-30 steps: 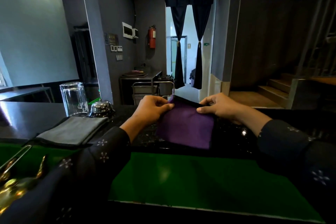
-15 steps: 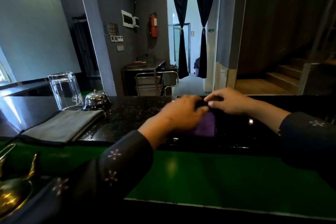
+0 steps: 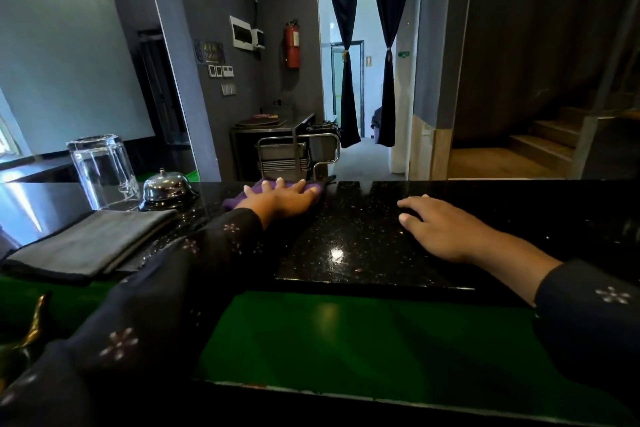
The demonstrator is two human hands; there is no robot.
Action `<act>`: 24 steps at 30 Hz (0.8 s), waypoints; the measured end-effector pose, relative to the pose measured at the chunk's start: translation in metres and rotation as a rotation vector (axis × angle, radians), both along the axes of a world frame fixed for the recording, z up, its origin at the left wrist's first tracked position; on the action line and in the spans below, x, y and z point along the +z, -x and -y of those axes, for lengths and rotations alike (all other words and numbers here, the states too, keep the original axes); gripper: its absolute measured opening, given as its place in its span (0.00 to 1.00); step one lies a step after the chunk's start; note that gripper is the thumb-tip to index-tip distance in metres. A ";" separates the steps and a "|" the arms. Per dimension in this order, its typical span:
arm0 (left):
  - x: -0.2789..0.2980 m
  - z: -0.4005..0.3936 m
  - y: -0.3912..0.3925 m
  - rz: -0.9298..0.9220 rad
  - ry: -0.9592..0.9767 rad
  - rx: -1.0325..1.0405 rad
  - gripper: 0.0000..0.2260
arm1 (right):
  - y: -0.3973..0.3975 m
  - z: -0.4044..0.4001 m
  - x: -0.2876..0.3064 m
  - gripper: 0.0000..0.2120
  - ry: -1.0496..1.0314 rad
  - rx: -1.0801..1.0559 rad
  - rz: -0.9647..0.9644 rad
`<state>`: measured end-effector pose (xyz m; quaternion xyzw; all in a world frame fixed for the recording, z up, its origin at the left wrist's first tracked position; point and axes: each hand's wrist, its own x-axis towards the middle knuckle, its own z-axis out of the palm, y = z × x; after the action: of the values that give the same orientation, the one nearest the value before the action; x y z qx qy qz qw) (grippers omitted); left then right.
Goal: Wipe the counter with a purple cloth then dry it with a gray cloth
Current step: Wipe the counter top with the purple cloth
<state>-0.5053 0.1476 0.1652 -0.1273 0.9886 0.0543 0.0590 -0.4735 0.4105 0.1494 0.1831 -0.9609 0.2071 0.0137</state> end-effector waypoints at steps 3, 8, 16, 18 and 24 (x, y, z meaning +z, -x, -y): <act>-0.003 -0.032 -0.012 -0.017 -0.021 -0.149 0.28 | -0.005 0.002 0.002 0.22 -0.053 -0.023 0.000; -0.009 -0.089 -0.012 0.000 0.008 -0.493 0.25 | -0.007 -0.001 0.002 0.23 -0.054 -0.144 -0.023; -0.001 0.011 0.054 0.061 -0.030 -0.134 0.37 | -0.005 -0.002 0.001 0.24 -0.096 -0.139 -0.006; -0.005 0.026 0.063 0.077 -0.031 -0.064 0.38 | -0.003 -0.001 0.000 0.23 -0.100 -0.143 -0.006; -0.006 -0.055 0.049 0.018 -0.004 -0.247 0.32 | -0.003 0.000 0.002 0.23 -0.088 -0.134 0.016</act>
<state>-0.5545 0.2027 0.1596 -0.0048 0.9961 0.0475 0.0747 -0.4704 0.4106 0.1509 0.1169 -0.9793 0.1648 0.0117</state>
